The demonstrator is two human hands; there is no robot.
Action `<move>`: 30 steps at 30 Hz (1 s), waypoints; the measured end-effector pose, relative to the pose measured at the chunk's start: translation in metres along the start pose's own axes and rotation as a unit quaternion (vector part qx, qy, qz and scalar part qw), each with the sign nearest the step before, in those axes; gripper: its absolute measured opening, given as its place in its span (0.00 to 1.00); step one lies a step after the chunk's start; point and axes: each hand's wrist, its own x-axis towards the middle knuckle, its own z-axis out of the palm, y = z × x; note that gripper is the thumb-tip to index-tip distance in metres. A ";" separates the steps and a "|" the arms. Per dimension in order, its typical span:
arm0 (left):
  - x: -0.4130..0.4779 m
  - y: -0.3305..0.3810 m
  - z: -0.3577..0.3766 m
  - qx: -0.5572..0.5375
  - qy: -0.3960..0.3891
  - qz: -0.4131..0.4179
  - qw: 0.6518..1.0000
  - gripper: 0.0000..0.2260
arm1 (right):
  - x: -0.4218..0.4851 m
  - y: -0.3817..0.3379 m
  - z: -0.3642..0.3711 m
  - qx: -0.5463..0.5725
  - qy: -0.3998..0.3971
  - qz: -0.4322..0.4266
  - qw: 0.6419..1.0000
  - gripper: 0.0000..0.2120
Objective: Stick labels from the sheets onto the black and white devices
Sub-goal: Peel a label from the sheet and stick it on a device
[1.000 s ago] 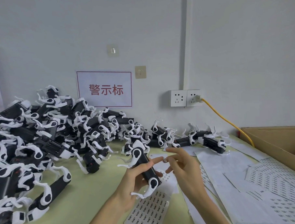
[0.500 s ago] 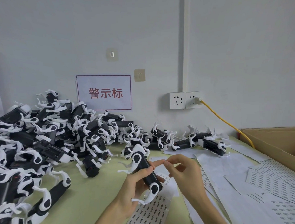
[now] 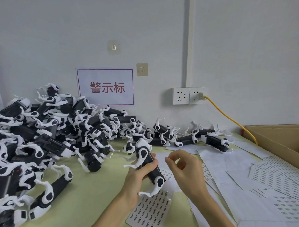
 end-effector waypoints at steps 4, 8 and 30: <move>0.001 -0.002 0.000 0.017 0.098 0.023 0.995 0.27 | 0.001 -0.008 -0.006 0.124 -0.033 0.036 0.991 0.03; 0.004 -0.001 -0.002 0.020 0.118 0.030 0.992 0.32 | 0.000 -0.013 -0.005 0.201 -0.141 0.168 0.955 0.25; 0.006 -0.005 -0.006 0.118 -0.057 -0.001 0.991 0.16 | 0.013 -0.007 -0.024 0.464 -0.086 0.288 0.833 0.12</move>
